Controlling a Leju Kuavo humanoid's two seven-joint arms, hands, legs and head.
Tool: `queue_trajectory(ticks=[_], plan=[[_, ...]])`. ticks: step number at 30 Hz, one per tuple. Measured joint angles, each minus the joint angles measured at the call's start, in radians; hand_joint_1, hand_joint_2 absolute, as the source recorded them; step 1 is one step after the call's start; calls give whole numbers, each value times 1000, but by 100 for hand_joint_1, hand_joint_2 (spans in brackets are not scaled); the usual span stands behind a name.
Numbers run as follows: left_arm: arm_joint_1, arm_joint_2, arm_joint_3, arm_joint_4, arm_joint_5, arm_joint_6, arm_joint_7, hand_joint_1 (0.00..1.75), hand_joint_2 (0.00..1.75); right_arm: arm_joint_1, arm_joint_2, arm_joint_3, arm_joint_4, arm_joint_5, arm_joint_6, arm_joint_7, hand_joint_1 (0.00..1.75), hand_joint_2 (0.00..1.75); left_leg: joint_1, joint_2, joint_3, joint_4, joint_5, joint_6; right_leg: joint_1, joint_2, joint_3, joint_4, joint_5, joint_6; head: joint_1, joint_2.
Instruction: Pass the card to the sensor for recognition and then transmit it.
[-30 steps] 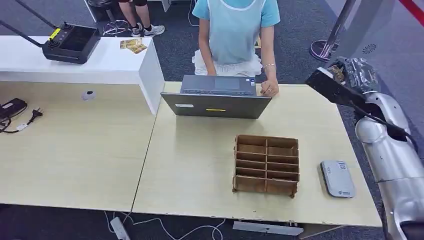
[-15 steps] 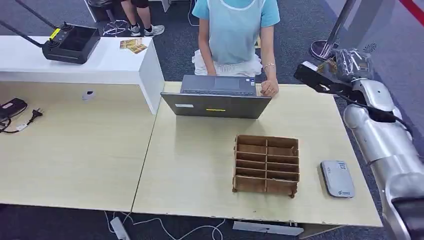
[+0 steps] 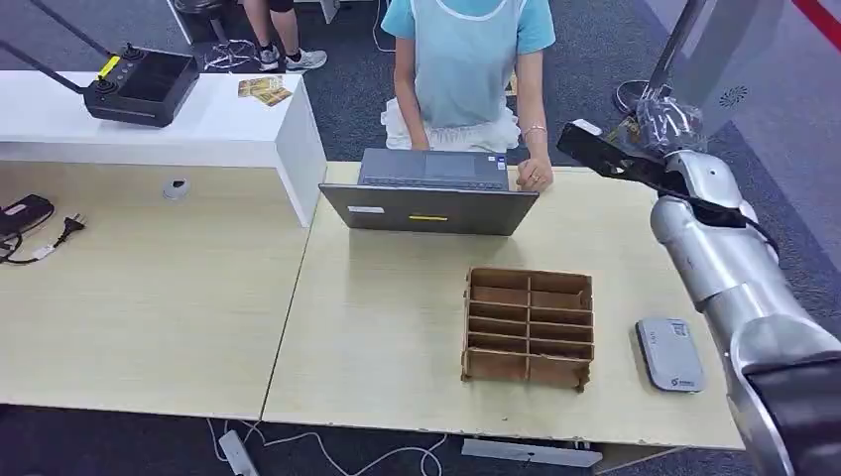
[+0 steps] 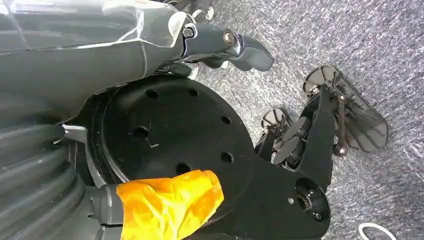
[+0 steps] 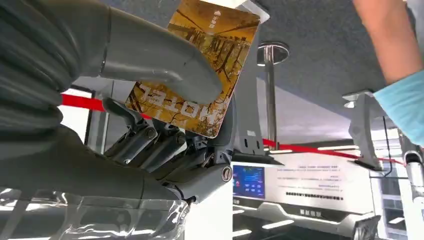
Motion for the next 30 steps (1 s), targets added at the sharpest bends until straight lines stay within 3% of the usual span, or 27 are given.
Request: queue_trajectory(ticks=[16, 25, 26, 27, 28, 30], plan=[[-1, 2, 0, 0, -12, -2, 2, 0, 175, -33, 78, 32, 62, 23, 7, 0, 175, 175, 0, 0, 0, 0, 0, 0, 0, 0, 0, 0, 0, 0, 0, 0], [-1, 2, -5, 0, -21, -1, 2, 0, 175, -48, 93, 43, 75, 23, 12, 0, 175, 175, 0, 0, 0, 0, 0, 0, 0, 0, 0, 0, 0, 0, 0, 0], [-1, 2, -6, 0, -21, -1, 2, 0, 175, -48, 94, 44, 77, 23, 13, 0, 113, 175, 0, 0, 0, 0, 0, 0, 0, 0, 0, 0, 0, 0, 0, 0], [-1, 2, -7, 0, -21, -1, 2, 0, 175, -48, 94, 44, 79, 22, 13, 0, 113, 175, 0, 0, 0, 0, 0, 0, 0, 0, 0, 0, 0, 0, 0, 0], [-1, 2, -8, 0, -22, -1, 2, 0, 175, -48, 95, 45, 80, 22, 13, 0, 3, 175, 0, 0, 0, 0, 0, 0, 0, 0, 0, 0, 0, 0, 0, 0], [-1, 2, -10, 0, -23, -1, 2, 0, 175, -48, 95, 47, 83, 22, 11, 5, 0, 175, 0, 0, 0, 0, 0, 0, 0, 0, 0, 0, 0, 0, 0, 0]])
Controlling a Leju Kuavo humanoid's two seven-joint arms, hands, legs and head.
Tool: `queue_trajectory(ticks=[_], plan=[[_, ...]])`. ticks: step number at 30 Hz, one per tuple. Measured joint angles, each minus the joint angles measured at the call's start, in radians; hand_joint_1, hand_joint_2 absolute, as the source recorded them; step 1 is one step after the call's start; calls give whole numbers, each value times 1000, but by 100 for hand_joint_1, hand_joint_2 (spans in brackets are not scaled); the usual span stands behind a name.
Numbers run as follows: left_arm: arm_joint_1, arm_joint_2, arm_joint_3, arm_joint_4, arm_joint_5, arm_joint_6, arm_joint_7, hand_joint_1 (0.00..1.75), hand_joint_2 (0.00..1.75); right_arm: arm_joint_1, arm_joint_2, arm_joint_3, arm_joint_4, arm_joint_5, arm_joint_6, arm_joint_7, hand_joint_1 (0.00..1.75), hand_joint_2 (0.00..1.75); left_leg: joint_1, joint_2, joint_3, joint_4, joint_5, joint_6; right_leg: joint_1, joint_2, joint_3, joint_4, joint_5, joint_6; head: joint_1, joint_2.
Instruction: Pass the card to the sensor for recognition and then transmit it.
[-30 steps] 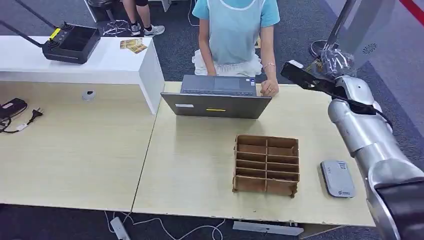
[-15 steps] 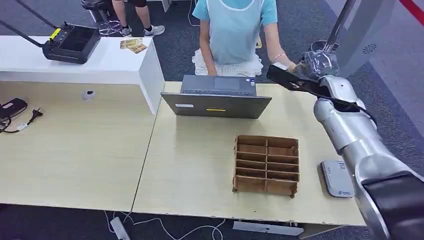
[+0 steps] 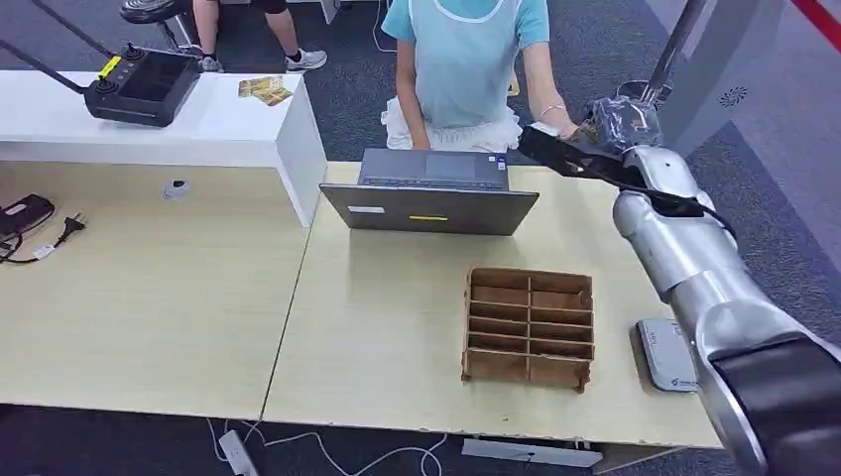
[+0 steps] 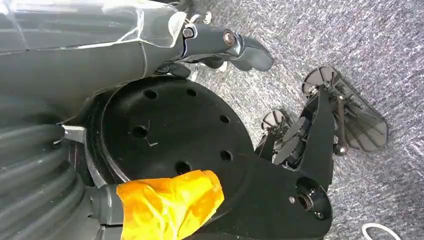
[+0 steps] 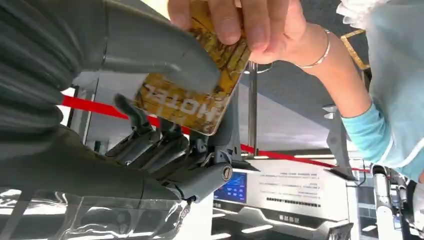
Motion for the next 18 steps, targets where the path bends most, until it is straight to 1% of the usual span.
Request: queue_trajectory(ticks=[5, 10, 16, 18], plan=[[0, 0, 0, 0, -3, 1, 0, 0, 175, 0, 0, 0, 5, -7, -2, 4, 0, 175, 0, 0, 0, 0, 0, 0, 0, 0, 0, 0, 0, 0, 0, 0], [0, 0, 0, 0, -3, 1, 0, 0, 175, 0, -1, -3, 2, -25, -23, 4, 0, 175, 0, 0, 1, 0, 0, 0, 0, 0, 0, 0, 0, 0, 0, 0], [0, 0, 0, 0, -2, 1, 0, 0, 175, 9, -13, -30, -38, -52, -66, 0, 0, 175, 0, 0, 1, 0, 0, 0, 0, 0, 0, 0, 0, 0, 0, 0], [0, 0, 0, 0, 0, 4, 0, 0, 175, 25, -19, -49, -73, -75, -100, -6, 0, 175, 0, 0, 1, 0, 0, 0, 0, 0, 0, 0, 0, 0, 0, 0]])
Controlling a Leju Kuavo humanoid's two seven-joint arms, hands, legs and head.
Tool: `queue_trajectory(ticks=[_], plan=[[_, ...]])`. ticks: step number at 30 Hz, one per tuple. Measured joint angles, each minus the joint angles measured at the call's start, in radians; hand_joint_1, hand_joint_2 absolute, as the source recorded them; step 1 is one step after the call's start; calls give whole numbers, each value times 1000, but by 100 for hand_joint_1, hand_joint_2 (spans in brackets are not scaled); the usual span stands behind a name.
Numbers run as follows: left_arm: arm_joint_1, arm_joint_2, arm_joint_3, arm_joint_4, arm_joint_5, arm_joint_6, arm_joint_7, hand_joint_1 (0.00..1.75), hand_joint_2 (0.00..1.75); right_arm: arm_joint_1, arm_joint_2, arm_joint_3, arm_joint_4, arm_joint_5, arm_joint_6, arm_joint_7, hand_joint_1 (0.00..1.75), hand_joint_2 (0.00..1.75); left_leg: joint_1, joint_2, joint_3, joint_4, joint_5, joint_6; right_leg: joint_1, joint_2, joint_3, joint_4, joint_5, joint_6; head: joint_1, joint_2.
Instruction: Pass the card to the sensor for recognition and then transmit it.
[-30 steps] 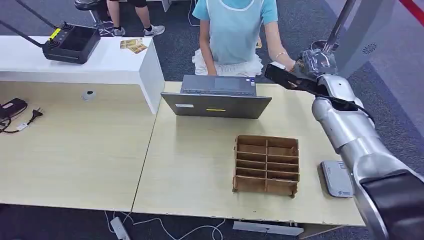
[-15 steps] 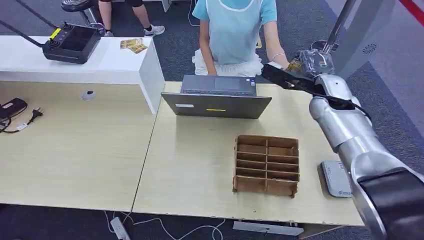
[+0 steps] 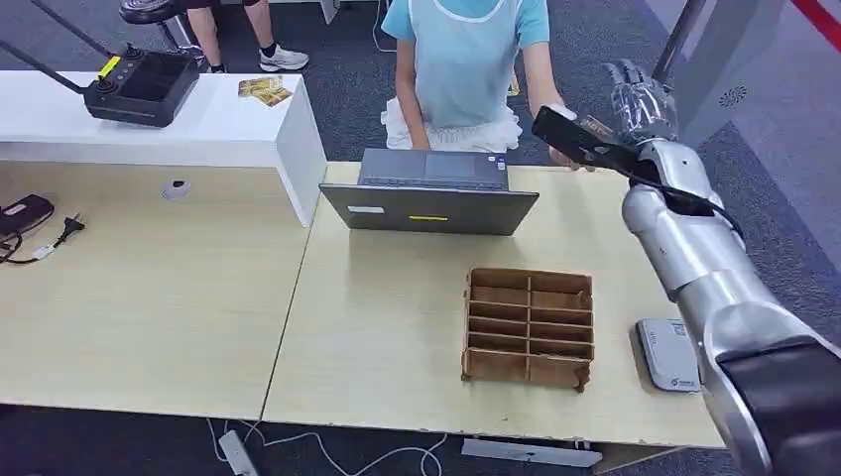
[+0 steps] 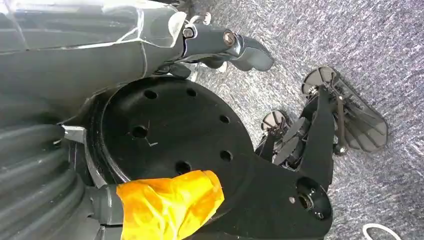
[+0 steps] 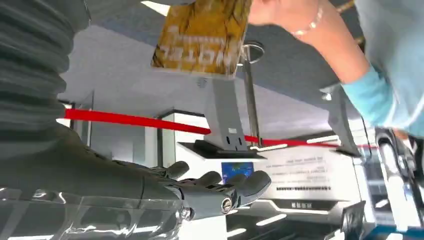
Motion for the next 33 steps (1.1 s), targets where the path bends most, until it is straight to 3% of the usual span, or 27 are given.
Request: queue_trajectory(ticks=[4, 11, 19, 22, 25, 33], plan=[[0, -3, 0, 0, 13, 10, -7, 0, 175, 53, -4, -67, -97, -119, -36, -36, 0, 175, 0, 0, 0, 0, 0, 0, 0, 0, 0, 0, 0, 0, 0, 0], [-1, -10, 23, 0, 45, 37, -25, 0, 175, 184, 6, -215, -332, -392, -8, -65, 0, 175, 0, 0, 0, 0, 0, 0, 0, 0, 0, 0, 0, 0, 0, 0], [-1, -10, 27, 0, 48, 39, -26, 0, 175, 242, 9, -282, -452, -414, -1, -65, 0, 175, 0, 0, 0, 0, 0, 0, 0, 0, 0, 0, 0, 0, 0, 0], [-1, -11, 34, 0, 63, 48, -29, 0, 175, 256, 9, -296, -475, -496, 51, -48, 0, 175, 0, 0, 0, 0, 0, 0, 0, 0, 0, 0, 0, 0, 0, 0], [2, -11, 52, 0, 89, 51, -41, 0, 175, 318, 1, -311, -541, -659, 125, -58, 0, 175, 0, 0, 0, 0, 0, 0, 0, -1, 0, -1, 0, 0, 0, 0], [8, -16, 98, 0, 140, 62, -73, 0, 175, 684, -26, -377, -878, -1119, 247, -170, 0, 175, 0, -1, -1, 0, -3, 1, 0, -2, 0, -1, -2, 0, 0, 0]])
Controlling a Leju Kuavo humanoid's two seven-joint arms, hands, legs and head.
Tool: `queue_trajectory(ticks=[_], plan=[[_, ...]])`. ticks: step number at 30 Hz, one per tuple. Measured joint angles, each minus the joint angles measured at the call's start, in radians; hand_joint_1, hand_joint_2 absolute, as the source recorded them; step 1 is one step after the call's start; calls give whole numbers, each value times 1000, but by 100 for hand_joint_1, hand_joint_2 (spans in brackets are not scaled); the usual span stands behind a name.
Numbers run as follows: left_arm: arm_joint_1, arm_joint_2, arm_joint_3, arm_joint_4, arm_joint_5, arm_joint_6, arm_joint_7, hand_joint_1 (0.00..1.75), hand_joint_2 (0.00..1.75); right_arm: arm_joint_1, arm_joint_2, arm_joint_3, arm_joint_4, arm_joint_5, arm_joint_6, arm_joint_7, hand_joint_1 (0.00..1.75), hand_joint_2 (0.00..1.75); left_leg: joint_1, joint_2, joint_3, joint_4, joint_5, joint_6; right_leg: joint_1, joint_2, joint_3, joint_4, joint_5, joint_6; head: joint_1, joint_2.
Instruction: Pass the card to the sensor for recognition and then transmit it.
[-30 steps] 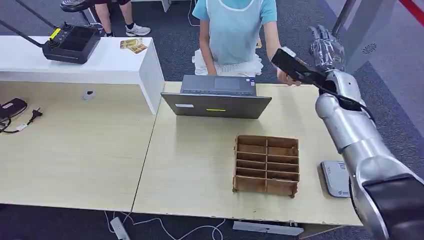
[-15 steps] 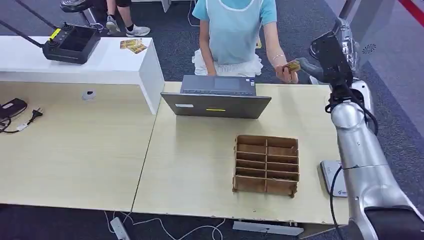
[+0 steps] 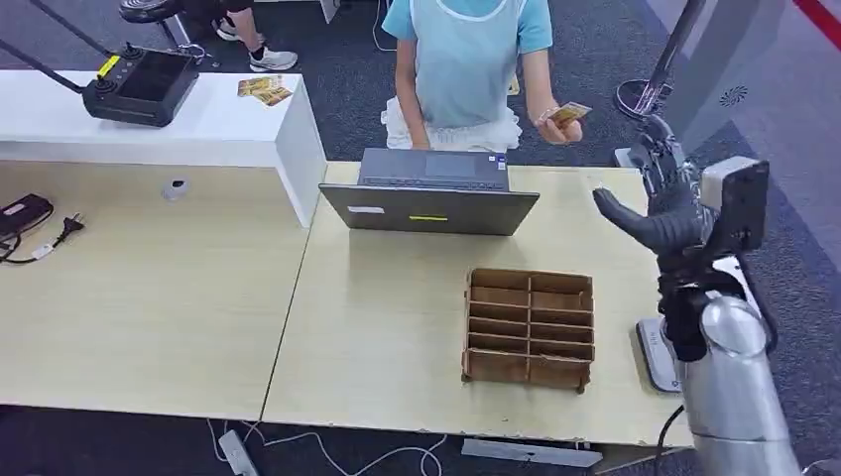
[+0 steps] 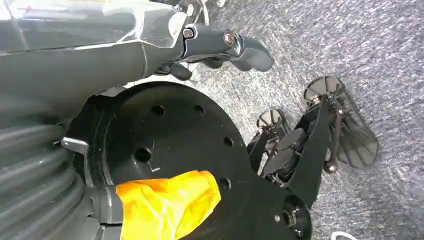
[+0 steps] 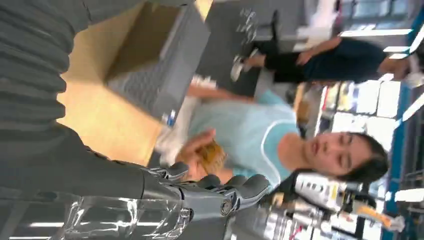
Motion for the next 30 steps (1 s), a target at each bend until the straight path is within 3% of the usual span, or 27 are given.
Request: queue_trajectory(ticks=[4, 9, 15, 20, 24, 30], plan=[[3, -1, 23, 0, 18, 4, -17, 0, 175, 162, -3, -1, -152, -73, -13, -46, 0, 175, 0, 1, 0, 0, 0, 0, 0, 0, 0, 0, 0, 0, 0, 0], [4, -2, 38, 0, 29, 5, -27, 0, 175, 283, -3, -6, -275, -140, -31, -103, 0, 175, 0, 1, 1, 0, 0, 0, 0, 1, 0, 0, 0, 0, 0, 0], [6, -3, 52, 0, 38, 5, -35, 0, 175, 433, -3, -18, -370, -2, -50, -201, 0, 175, 0, 2, 1, 0, 0, 0, 0, 1, 0, 0, 0, 0, 0, 0], [6, -3, 65, 0, 51, 7, -36, 0, 175, 532, 15, -13, -413, 209, -140, -249, 0, 175, 0, 2, 0, 0, 0, 0, 0, 1, 0, 0, 0, 0, 0, 0], [7, -5, 76, 0, 58, 14, -36, 0, 175, 596, 39, 22, -426, 422, -270, -253, 0, 175, 0, 2, 1, -1, 0, 0, 0, 2, 0, 0, 0, 0, 0, 0], [7, -6, 82, 0, 60, 25, -23, 0, 175, 658, 41, 95, -414, 914, -563, -88, 0, 175, 0, 3, 1, -1, 0, 0, 0, 2, 0, 0, 0, 0, 0, 0]])
